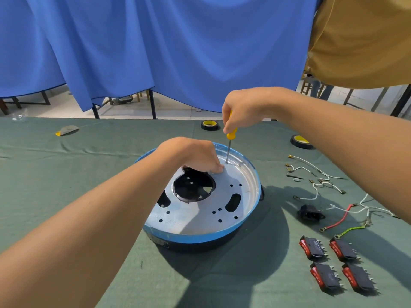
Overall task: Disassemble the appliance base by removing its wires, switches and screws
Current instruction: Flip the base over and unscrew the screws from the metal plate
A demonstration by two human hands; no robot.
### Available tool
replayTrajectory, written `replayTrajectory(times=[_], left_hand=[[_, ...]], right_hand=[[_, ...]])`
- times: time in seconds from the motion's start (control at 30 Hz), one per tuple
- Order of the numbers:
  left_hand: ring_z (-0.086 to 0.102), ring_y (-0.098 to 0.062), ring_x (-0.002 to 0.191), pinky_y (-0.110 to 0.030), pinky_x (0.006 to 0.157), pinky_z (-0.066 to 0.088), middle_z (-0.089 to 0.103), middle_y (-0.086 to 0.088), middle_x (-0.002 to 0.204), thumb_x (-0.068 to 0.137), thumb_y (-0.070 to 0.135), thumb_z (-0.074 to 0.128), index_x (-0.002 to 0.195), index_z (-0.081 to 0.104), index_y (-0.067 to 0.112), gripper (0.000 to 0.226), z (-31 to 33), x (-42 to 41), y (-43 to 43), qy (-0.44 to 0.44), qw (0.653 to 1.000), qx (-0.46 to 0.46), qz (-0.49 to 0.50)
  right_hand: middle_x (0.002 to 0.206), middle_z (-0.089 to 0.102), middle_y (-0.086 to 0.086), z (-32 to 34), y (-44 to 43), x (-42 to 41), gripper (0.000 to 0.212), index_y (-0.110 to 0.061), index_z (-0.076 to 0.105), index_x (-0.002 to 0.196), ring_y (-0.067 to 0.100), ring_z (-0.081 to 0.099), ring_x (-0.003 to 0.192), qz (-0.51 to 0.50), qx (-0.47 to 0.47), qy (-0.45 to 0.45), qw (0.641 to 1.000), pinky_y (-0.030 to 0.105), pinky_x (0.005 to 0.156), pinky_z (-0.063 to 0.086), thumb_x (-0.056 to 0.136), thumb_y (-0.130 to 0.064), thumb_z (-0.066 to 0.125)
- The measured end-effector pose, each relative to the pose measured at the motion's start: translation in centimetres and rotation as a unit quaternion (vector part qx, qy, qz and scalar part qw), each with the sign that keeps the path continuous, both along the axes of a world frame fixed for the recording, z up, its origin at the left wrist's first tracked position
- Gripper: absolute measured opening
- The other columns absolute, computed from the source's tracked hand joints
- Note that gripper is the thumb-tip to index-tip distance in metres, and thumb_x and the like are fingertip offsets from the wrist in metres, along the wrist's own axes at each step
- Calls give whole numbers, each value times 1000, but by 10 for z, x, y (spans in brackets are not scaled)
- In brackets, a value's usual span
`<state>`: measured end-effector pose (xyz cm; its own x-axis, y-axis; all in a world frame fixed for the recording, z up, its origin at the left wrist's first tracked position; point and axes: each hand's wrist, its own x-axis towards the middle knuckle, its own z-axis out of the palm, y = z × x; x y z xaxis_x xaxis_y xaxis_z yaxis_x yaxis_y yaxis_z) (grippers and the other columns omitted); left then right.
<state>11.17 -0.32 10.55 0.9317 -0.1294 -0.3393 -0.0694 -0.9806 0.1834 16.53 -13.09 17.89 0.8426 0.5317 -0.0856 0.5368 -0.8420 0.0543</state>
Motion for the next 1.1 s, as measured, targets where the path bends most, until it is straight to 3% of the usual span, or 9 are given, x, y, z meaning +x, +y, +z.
replayTrajectory(times=[0.23, 0.4, 0.5, 0.63, 0.77, 0.83, 0.9, 1.03, 1.1], left_hand=[[55, -18, 99, -30, 87, 42, 63, 9, 116, 94, 50, 51, 124, 65, 32, 38, -4, -4, 2, -28, 999, -4, -42], [55, -18, 94, -27, 74, 37, 64, 5, 113, 94, 47, 51, 121, 67, 31, 35, -11, -4, 4, -44, 998, -18, -47], [57, -20, 98, -30, 82, 43, 65, 6, 111, 92, 46, 52, 119, 68, 31, 34, -11, -3, 3, -48, 998, -25, -37], [57, -21, 100, -31, 88, 45, 65, 8, 112, 93, 46, 52, 119, 68, 31, 34, -11, -3, 4, -46, 998, -23, -37], [56, -20, 98, -30, 85, 43, 64, 8, 110, 94, 47, 51, 121, 68, 30, 36, -11, -2, 3, -45, 998, -23, -36], [56, -20, 97, -29, 83, 41, 63, 10, 108, 94, 46, 51, 121, 67, 33, 35, -11, -3, 3, -51, 998, -21, -39], [55, -19, 96, -28, 79, 39, 63, 9, 107, 93, 46, 52, 121, 67, 34, 34, -11, -4, 2, -56, 997, -21, -43], [51, -15, 85, -21, 62, 35, 59, 8, 103, 92, 48, 53, 124, 64, 35, 37, -10, -10, 3, -72, 996, -18, -57], [49, -17, 90, -24, 69, 37, 55, 6, 106, 92, 50, 53, 133, 56, 36, 44, -10, -14, 4, -81, 995, -9, -61]], right_hand=[[42, 50, -4, 4, 1, -2, 50, -9, 65, 65, 17, 39, 40, -43, -49, 41, 997, 23, 46, 35, 93, -49, 56], [53, 51, -1, 2, 4, -2, 36, -10, 68, 67, 20, 39, 48, -24, -65, 51, 996, 23, 47, 32, 91, -35, 63], [56, 62, -5, 2, 4, -8, 29, -14, 70, 73, 18, 56, 62, 64, -106, -19, 992, 26, 53, 40, 90, -36, 64], [68, 67, -9, 10, -3, -15, 6, -29, 69, 81, 2, 56, 64, 130, -156, -61, 977, 21, 48, 36, 86, -30, 69], [74, 70, -6, 8, -6, -10, 11, -36, 67, 79, 8, 62, 68, 144, -117, -44, 982, 24, 53, 45, 82, -29, 75], [64, 68, -8, 4, -5, -9, 11, -29, 70, 76, 12, 63, 69, 127, -76, -26, 989, 26, 56, 46, 80, -37, 75], [50, 58, -6, 2, -5, -8, 35, -18, 67, 66, 15, 54, 53, 81, -50, 2, 995, 24, 52, 40, 83, -49, 68], [43, 35, -2, 5, -1, -3, 40, -3, 67, 72, 16, 25, 35, -82, -9, 129, 988, 17, 40, 23, 96, -34, 57], [43, 31, -3, 8, 2, -3, 39, 1, 67, 80, 14, 21, 33, -124, -14, 164, 978, 15, 37, 19, 98, -31, 55]])
